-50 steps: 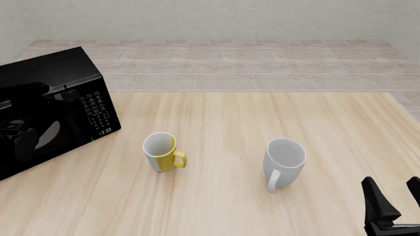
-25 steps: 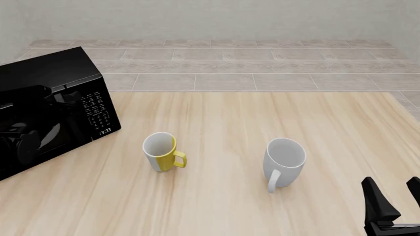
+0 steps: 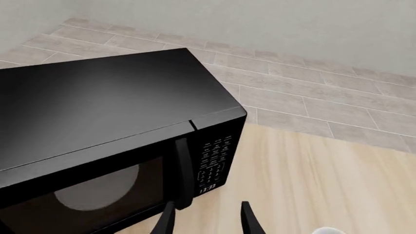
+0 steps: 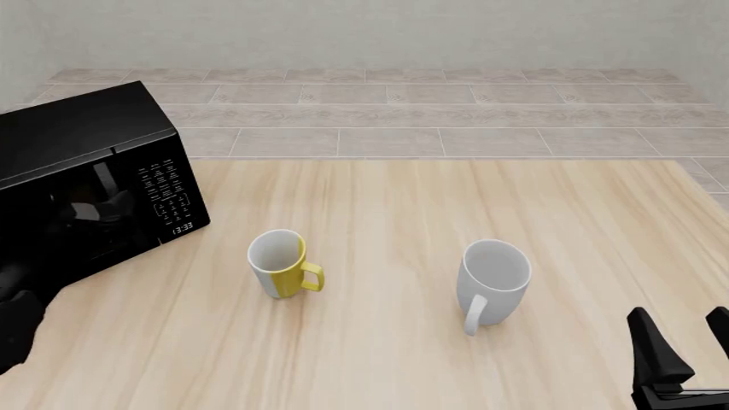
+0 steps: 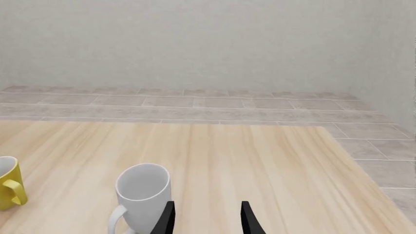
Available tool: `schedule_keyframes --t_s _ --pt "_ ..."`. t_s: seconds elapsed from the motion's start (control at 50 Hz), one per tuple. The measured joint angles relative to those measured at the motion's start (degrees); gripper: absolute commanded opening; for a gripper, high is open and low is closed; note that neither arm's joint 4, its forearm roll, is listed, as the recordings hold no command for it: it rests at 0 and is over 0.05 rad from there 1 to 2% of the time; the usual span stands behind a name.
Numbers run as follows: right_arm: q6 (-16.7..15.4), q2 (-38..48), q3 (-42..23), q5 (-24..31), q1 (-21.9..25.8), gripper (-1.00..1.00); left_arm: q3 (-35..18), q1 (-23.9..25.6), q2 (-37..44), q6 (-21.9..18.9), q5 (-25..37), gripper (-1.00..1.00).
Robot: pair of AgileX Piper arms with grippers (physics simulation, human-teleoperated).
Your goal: Close the microwave.
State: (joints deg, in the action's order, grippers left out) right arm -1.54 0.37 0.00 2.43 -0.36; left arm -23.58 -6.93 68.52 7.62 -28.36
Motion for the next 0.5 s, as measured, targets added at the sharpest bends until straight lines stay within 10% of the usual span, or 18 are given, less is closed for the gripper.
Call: schedule_keyframes --t_s 0.5 --pt "-0.83 0.02 0.0 -0.11 -0.28 1.0 9.86 4.78 -33.88 -0.42 18.71 1.0"
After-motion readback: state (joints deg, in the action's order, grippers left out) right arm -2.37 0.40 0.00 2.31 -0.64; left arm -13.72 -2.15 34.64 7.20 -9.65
